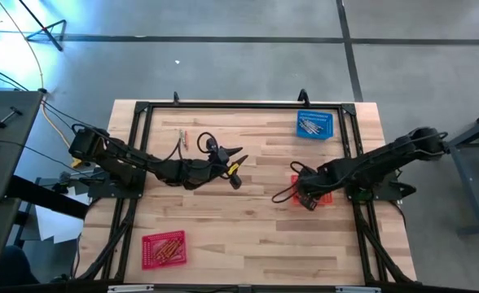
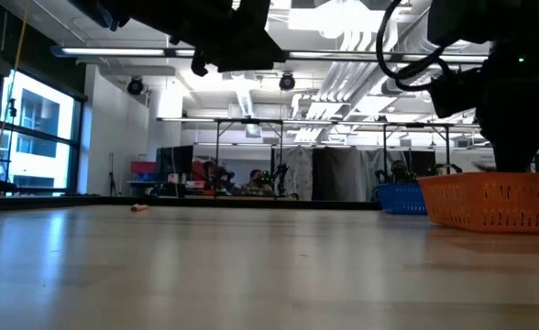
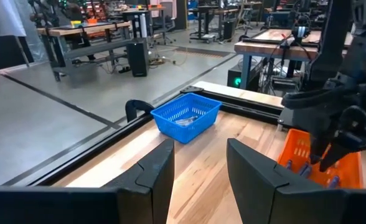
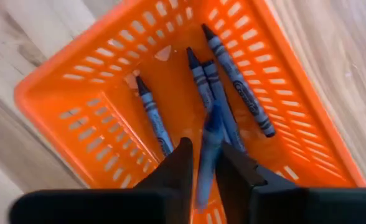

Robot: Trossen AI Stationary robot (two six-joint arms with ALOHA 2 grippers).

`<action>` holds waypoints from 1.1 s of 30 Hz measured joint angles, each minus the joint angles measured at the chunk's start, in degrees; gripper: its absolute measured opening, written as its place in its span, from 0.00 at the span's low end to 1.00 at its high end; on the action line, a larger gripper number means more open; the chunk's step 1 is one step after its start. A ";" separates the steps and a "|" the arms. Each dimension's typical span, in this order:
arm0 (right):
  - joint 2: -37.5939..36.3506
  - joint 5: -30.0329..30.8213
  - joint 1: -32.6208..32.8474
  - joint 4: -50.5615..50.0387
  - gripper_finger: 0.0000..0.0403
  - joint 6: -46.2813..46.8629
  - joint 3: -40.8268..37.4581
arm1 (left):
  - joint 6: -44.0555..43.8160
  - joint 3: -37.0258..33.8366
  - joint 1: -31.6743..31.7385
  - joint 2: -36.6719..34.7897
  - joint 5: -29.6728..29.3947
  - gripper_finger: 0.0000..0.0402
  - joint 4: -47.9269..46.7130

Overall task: Sort crayons
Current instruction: Put the blue crayon into the orange bin, then put the orange crayon into the red bin

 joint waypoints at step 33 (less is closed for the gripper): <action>-0.13 20.32 -14.00 18.55 0.32 -40.30 20.59 | -46.81 -0.04 2.97 -0.04 -8.53 0.33 -48.43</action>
